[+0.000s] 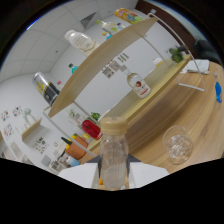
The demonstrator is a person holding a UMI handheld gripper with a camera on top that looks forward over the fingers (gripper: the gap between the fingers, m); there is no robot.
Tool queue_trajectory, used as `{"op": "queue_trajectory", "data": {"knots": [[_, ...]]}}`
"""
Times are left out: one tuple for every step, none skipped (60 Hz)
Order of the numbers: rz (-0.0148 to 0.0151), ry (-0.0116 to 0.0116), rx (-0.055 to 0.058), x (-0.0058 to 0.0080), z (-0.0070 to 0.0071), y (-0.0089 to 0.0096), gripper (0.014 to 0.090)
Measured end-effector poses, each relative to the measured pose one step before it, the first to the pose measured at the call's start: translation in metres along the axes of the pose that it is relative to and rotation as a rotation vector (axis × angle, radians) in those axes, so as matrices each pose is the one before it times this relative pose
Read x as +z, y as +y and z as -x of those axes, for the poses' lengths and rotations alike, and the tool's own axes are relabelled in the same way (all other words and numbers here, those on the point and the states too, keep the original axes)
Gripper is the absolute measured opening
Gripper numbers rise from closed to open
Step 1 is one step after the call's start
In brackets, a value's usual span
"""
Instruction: Make me a cup of Mount Fuji.
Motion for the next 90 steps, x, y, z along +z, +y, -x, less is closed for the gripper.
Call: {"op": "queue_trajectory", "data": {"knots": [[-0.00164,-0.01381,0.0444,0.0006,0.00149,-0.00103,0.04],[-0.00473,-0.01147,0.0443,0.00033,0.00071,-0.00185,0.04],[-0.00599,-0.01123,0.0439,0.00012,0.00088,-0.00233,0.0399],[-0.00658,-0.01286,0.0443,0.00037,0.00123,-0.00205,0.0403],[-0.00559,-0.01503,0.0441,0.00038,0.00148,-0.00186,0.0402],[-0.00298,-0.0137,0.0449,-0.00023,0.00188,-0.00189,0.0402],[-0.00725,-0.01265,0.0429,0.00039,0.00037,-0.00169,0.0402],[-0.00755,-0.00831,0.0429,0.0011,-0.00023,-0.00166,0.0401],[-0.00913,-0.00939,0.0444,0.00027,0.00019,-0.00223,0.04],[-0.00845,-0.01127,0.0449,0.00053,0.00063,-0.00184,0.0399],[-0.00671,-0.01369,0.0446,0.00028,0.00083,-0.00153,0.0399],[-0.00555,-0.0142,0.0434,0.00005,0.00072,-0.00142,0.0401],[-0.00776,-0.0129,0.042,-0.00006,0.00058,-0.00199,0.04],[-0.00524,-0.01005,0.0428,-0.00123,0.00096,-0.00365,0.0398],[-0.01053,-0.01117,0.0394,0.00094,0.0,-0.00153,0.0399],[-0.00209,-0.011,0.0405,0.00061,-0.00006,-0.00154,0.0399],[-0.00274,-0.01195,0.0382,0.00047,0.00016,-0.00127,0.0399],[-0.00396,-0.01018,0.0367,0.00027,0.00016,-0.00142,0.0399],[-0.00604,-0.00928,0.0352,0.00022,0.00003,-0.002,0.0398],[-0.00525,-0.00894,0.035,0.00028,-0.00011,-0.00205,0.0397],[-0.00142,-0.01083,0.0349,0.0006,-0.00003,-0.0014,0.0397],[0.00239,-0.01278,0.0371,0.00037,0.00038,-0.00062,0.0398],[-0.0004,-0.01139,0.0374,0.00039,0.00051,-0.00153,0.0397],[-0.004,-0.00863,0.0378,-0.00086,0.00062,-0.0022,0.0398],[-0.00796,-0.00939,0.0338,0.00056,0.00025,-0.00245,0.0397],[-0.00578,-0.01042,0.0324,0.00075,0.00055,-0.00202,0.0398],[0.00172,-0.01214,0.0342,-0.00009,0.00171,-0.00055,0.0398],[0.00138,-0.01169,0.0308,0.00041,0.00067,-0.00052,0.0399],[-0.00108,-0.00902,0.0268,0.00037,0.00029,-0.00123,0.0399],[-0.00489,-0.0055,0.0236,0.00015,-0.00037,-0.0019,0.04],[-0.00579,-0.00434,0.0216,0.00016,-0.00044,-0.00208,0.04],[-0.00306,-0.00389,0.0166,0.00007,-0.00062,-0.00196,0.0398],[-0.00019,-0.00778,0.0201,0.00027,0.00064,-0.00077,0.0399],[0.0012,-0.00798,0.019,0.00001,0.00075,-0.00057,0.0398],[-0.00125,-0.00513,0.016,0.00012,0.00013,-0.00088,0.0399],[-0.00386,-0.00136,0.0112,0.00009,-0.00023,-0.00107,0.0399],[-0.00346,-0.00049,0.0067,0.00006,-0.00036,-0.00098,0.0399],[-0.00091,-0.0007,0.0038,-0.00031,-0.00001,-0.00054,0.04],[0.00138,-0.0012,0.0023,-0.00022,0.00008,-0.00009,0.0401],[0.00339,-0.00083,0.0036,-0.00092,-0.00005,0.00009,0.0399],[0.00201,0.00156,0.0008,-0.00025,-0.00036,-0.0003,0.0397],[-0.00011,0.00297,-0.0008,-0.00017,-0.00038,0.00012,0.0399],[0.00078,0.00159,-0.0014,0.00006,0.00029,0.00028,0.04],[0.00276,-0.00005,-0.0026,0.00013,0.00075,0.00066,0.0399],[0.00415,-0.0001,-0.003,0.00023,0.00079,0.00091,0.0399],[0.00334,0.00187,-0.0048,0.0002,0.00052,0.00065,0.0399],[0.00243,0.0044,-0.0044,-0.0001,0.00038,0.00088,0.0398],[0.00204,0.00618,-0.009,0.00035,-0.00013,0.00077,0.04],[0.00203,0.00472,-0.0078,0.00028,0.00051,0.0013,0.0399],[0.00581,0.00344,-0.0087,0.00027,0.00082,0.00147,0.0399],[0.00579,0.00306,-0.0096,0.00018,0.00112,0.00134,0.04],[0.00444,0.00629,-0.0137,0.00002,0.00072,0.00138,0.0396],[0.00331,0.00915,-0.0218,0.00008,0.00043,0.00114,0.0397],[0.00414,0.0103,-0.0299,0.00014,0.00083,0.00173,0.0396],[0.00644,0.00883,-0.037,0.00021,0.0014,0.00253,0.0397],[0.01109,0.00765,-0.0384,-0.00084,0.00265,0.00295,0.0397],[0.00639,0.00875,-0.0455,0.00029,0.00199,0.00261,0.0396],[0.00489,0.01095,-0.0482,-0.00001,0.00162,0.00226,0.0399],[0.00393,0.01233,-0.0511,0.00033,0.00175,0.00181,0.0401],[0.00334,0.01218,-0.0548,0.00026,0.00175,0.00147,0.0399],[0.00259,0.01112,-0.0596,-0.00018,0.00211,0.00111,0.04],[0.00107,0.00948,-0.0632,-0.00021,0.00254,0.00087,0.0401],[-0.00242,0.01068,-0.0644,-0.00084,0.00279,0.00068,0.04],[-0.00152,0.00971,-0.0671,-0.00041,0.00248,0.00072,0.0402],[-0.00342,0.00939,-0.0676,0.00025,0.00358,0.00112,0.0403],[-0.00371,0.00914,-0.0685,-0.00004,0.00326,-0.00056,0.0403],[-0.00461,0.00855,-0.07,0.0001,0.00332,-0.00071,0.0402],[-0.0046,0.00874,-0.0711,0.00043,0.00261,-0.00071,0.04],[-0.00402,0.00997,-0.0702,0.00024,0.00192,-0.00079,0.04],[-0.00259,0.01328,-0.0684,-0.00088,0.00008,-0.00152,0.0401],[-0.00219,0.01445,-0.0646,0.00045,0.00059,-0.00023,0.0401],[-0.00068,0.01269,-0.0629,0.0009,-0.00017,0.00027,0.0402],[0.00121,0.01043,-0.0607,0.00081,0.00052,0.00098,0.0402],[0.00269,0.00875,-0.0599,0.00088,0.00055,0.00152,0.0401],[0.00695,0.00644,-0.0562,0.0003,-0.00084,0.00161,0.0401],[0.00381,0.01228,-0.0575,0.00085,-0.0014,0.00297,0.0401],[0.00529,0.01467,-0.056,0.00127,-0.00232,0.0033,0.0401],[0.00749,0.01338,-0.0538,0.00145,-0.00206,0.00415,0.04],[0.01046,0.00909,-0.0533,0.0014,-0.0013,0.00492,0.04],[0.01022,0.00801,-0.0525,0.00155,-0.00129,0.0055,0.04],[0.00871,0.01086,-0.0506,0.00181,-0.00189,0.00542,0.04],[0.00434,0.01916,-0.0487,0.00283,-0.0015,0.00615,0.04],[0.01215,0.01077,-0.0397,0.00191,-0.00194,0.00648,0.0398],[0.01288,0.00807,-0.0365,0.00263,-0.00154,0.00724,0.0399],[0.01266,0.00369,-0.0313,0.00286,0.00014,0.00711,0.0398],[0.01142,0.00335,-0.0285,0.00259,-0.00012,0.00676,0.0398],[0.0109,0.00605,-0.0226,0.00255,-0.00084,0.00658,0.0399],[0.01217,0.00741,-0.016,0.00272,-0.00087,0.00669,0.0399],[0.01361,0.00574,-0.0113,0.00233,-0.00069,0.00653,0.0399],[0.01296,0.00253,-0.0085,0.00243,0.00012,0.00636,0.04]]}}
